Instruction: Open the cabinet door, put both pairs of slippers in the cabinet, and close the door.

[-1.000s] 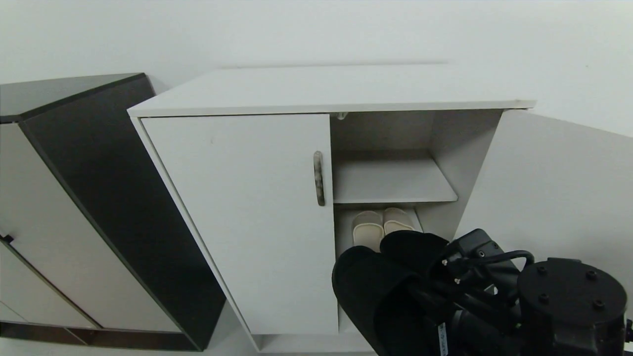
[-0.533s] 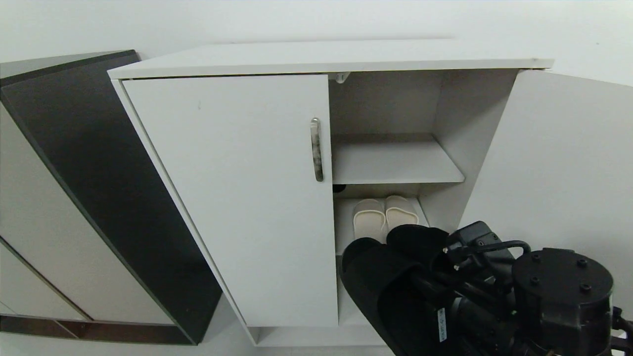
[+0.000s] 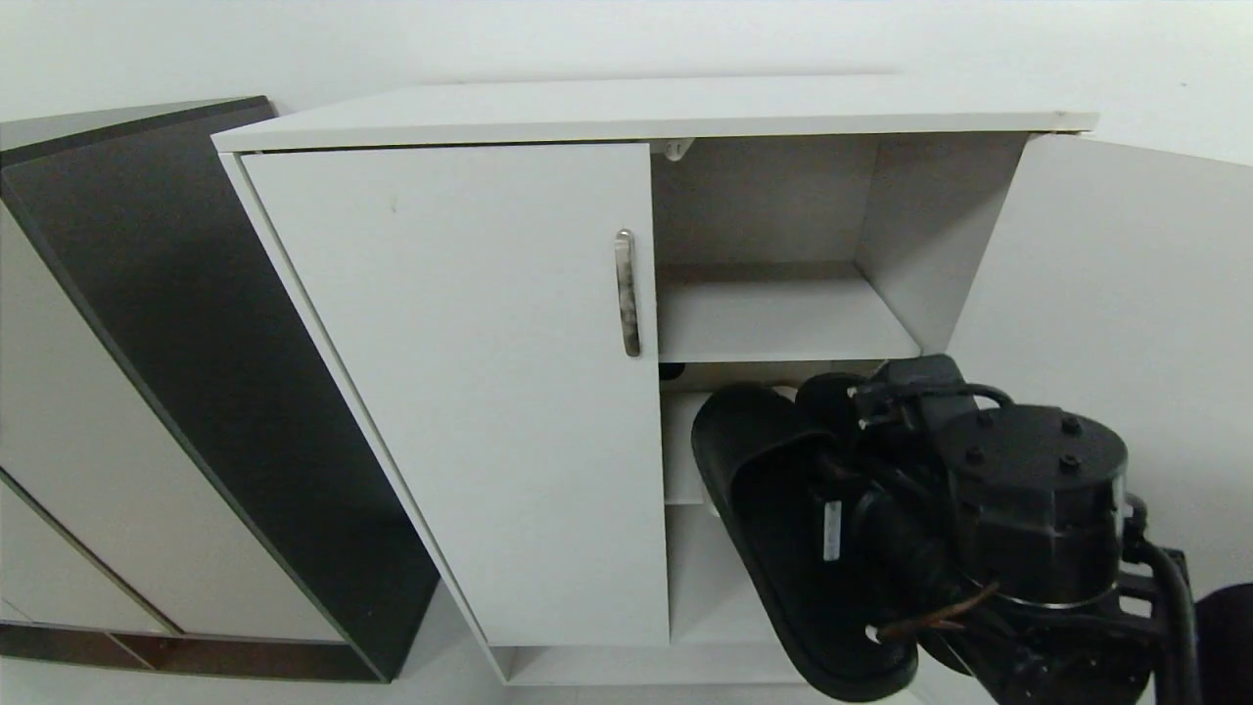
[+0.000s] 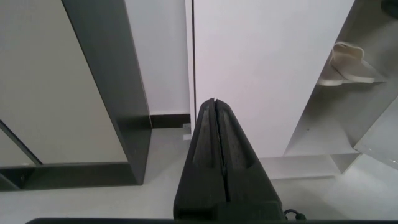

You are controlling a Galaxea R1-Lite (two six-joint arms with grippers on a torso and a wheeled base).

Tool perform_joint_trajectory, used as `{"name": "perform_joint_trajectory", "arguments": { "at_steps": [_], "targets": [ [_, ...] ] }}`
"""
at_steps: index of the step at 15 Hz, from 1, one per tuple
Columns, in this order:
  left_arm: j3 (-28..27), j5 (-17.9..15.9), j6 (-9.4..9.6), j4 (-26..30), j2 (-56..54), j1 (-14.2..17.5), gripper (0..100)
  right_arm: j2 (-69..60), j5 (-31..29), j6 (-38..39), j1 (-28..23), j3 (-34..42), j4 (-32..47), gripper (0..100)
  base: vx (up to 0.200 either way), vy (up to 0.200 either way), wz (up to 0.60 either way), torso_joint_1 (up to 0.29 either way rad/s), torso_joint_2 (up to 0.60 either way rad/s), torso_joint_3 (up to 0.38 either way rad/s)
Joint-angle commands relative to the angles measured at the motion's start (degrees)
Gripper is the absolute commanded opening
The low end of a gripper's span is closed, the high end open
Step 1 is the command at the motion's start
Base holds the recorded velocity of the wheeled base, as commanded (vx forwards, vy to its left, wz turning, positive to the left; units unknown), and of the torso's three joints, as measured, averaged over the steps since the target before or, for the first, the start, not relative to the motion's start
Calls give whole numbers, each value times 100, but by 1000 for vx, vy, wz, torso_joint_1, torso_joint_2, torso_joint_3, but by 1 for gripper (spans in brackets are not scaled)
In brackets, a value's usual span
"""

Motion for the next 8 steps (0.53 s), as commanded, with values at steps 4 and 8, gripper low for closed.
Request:
{"name": "perform_joint_trajectory", "arguments": {
  "at_steps": [4,8],
  "targets": [
    [0,-9,0,0,-1,2,0,217,-704,98,-163,-1776,1505,0,0,0,0,0,0,0],
    [0,0,0,0,-1,2,0,384,-686,748,-409,-2101,2270,0,0,0,0,0,0,0]
  ]
}}
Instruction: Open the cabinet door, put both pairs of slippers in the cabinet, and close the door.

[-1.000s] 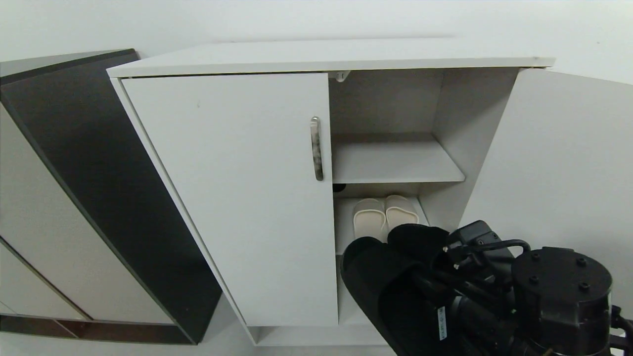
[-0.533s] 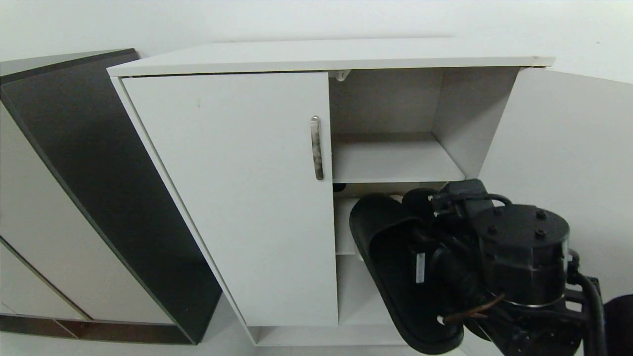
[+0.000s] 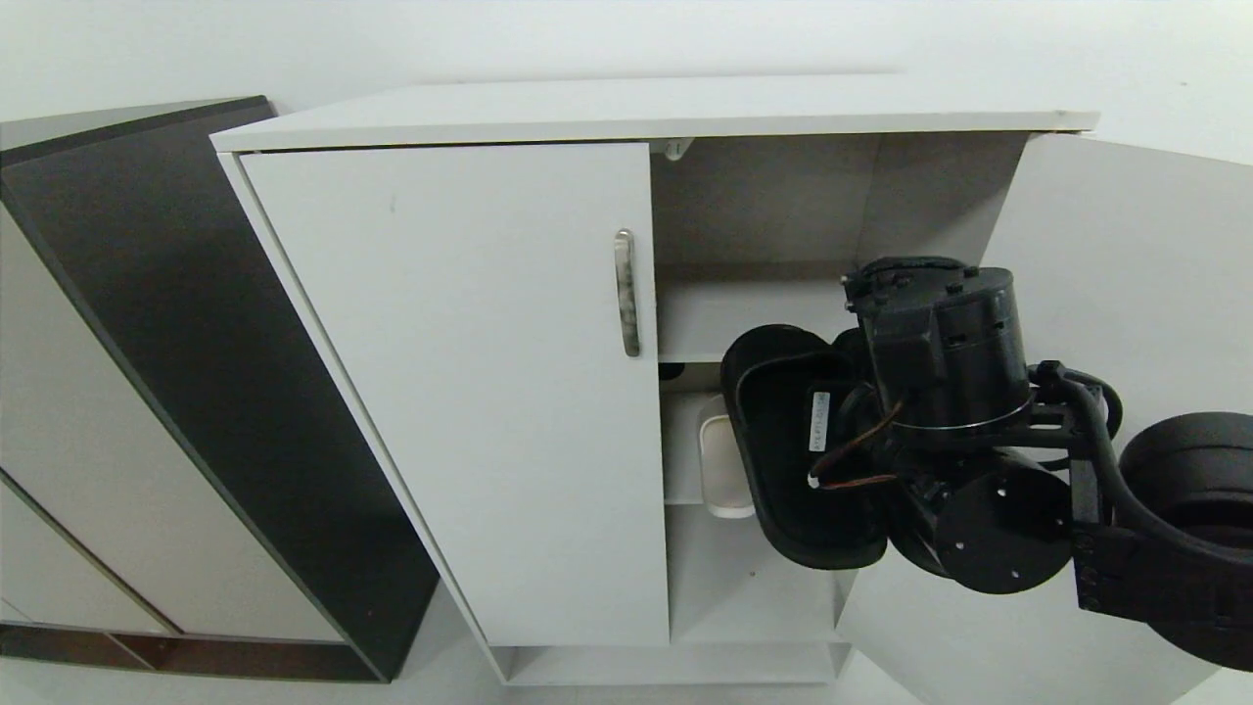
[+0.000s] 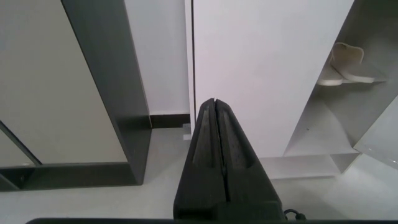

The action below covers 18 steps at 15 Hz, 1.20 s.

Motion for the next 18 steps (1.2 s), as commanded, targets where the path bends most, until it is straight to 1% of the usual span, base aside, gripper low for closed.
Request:
{"name": "perform_joint_trajectory", "arguments": {
  "at_steps": [1,4,6,10,16,18],
  "targets": [
    [0,3,0,0,-1,2,0,54,11,12,-48,-76,-3,0,0,0,0,0,0,0],
    [0,3,9,0,-1,2,0,54,64,3,-39,-50,-3,0,0,0,0,0,0,0],
    [0,3,9,0,-1,2,0,28,433,3,-39,91,-12,0,0,0,0,0,0,0],
    [0,-6,9,0,-1,2,0,37,451,-76,-39,82,-91,0,0,0,0,0,0,0],
    [0,-6,9,0,-1,2,0,107,459,-270,-57,82,-442,0,200,0,0,2,5,2],
    [0,-6,9,0,-1,2,0,107,459,-278,-83,73,-539,0,0,0,0,0,0,0]
  ]
}}
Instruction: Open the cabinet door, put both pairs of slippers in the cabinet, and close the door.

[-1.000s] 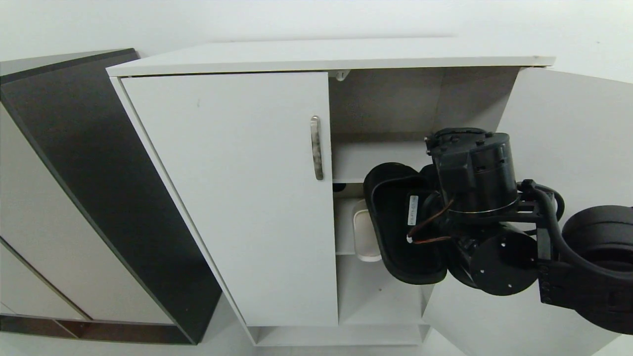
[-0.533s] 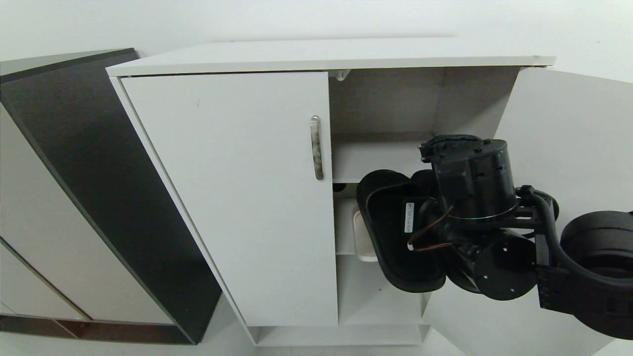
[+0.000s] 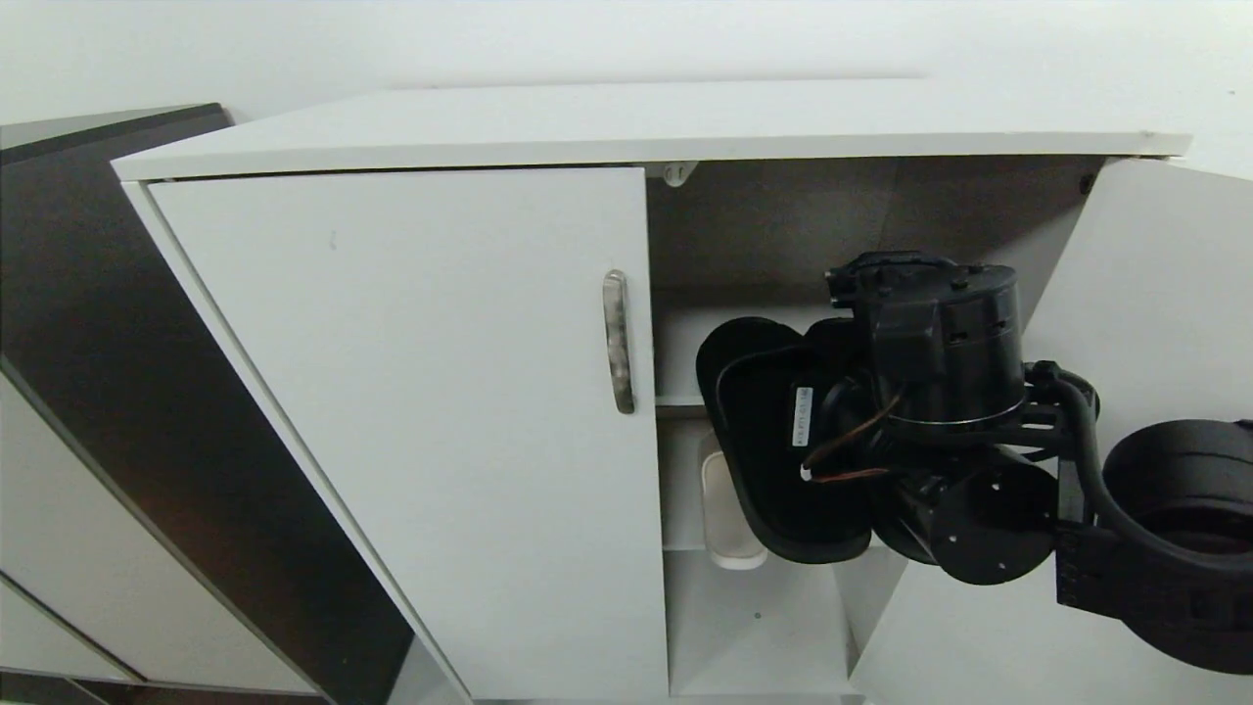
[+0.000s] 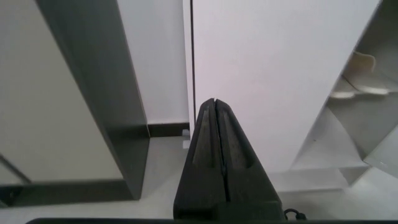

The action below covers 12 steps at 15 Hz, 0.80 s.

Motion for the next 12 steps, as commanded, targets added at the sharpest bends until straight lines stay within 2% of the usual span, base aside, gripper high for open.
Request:
{"name": "perform_joint_trajectory", "arguments": {
  "at_steps": [1,5,12],
  "targets": [
    [0,0,-1,0,-1,2,0,23,-3,0,-16,-15,6,0,0,0,0,0,0,0],
    [0,0,-1,0,-1,2,0,208,235,-18,-157,-226,-56,0,0,0,0,0,0,0],
    [0,9,-10,0,-1,2,0,867,595,-378,-622,-1351,-12,0,0,0,0,0,0,0]
  ]
}}
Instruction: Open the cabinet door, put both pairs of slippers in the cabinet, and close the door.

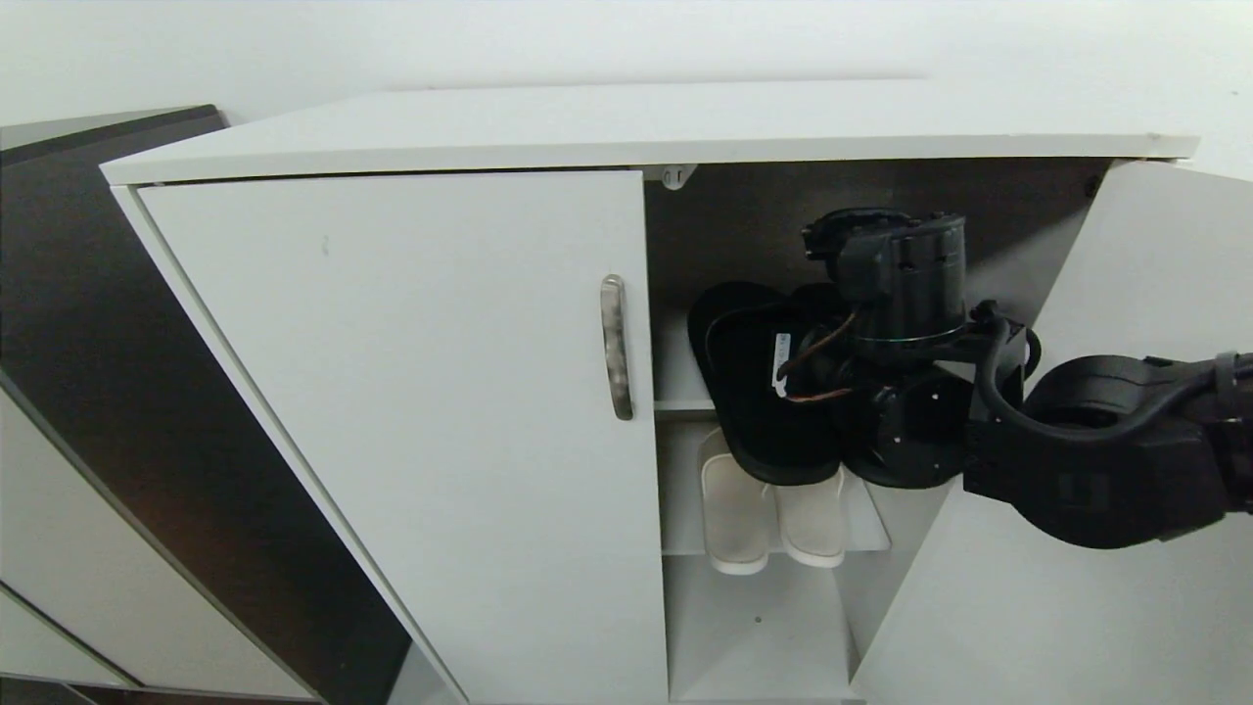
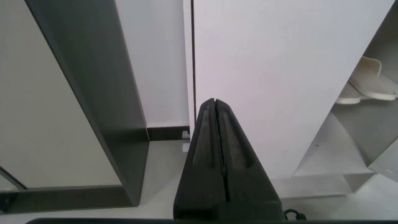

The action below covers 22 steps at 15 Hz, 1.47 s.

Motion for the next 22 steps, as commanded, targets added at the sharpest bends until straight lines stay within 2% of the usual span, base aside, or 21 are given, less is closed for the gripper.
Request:
{"name": "perform_joint_trajectory", "arguments": {
  "at_steps": [1,10,22],
  "targets": [
    [0,8,0,0,-1,2,0,270,18,-20,-109,-381,54,0,0,0,0,0,0,0],
    [0,8,0,0,-1,2,0,806,26,-266,-513,-1260,511,0,0,0,0,0,0,0],
    [0,8,0,0,-1,2,0,947,35,-222,-584,-1322,502,0,0,0,0,0,0,0]
  ]
}}
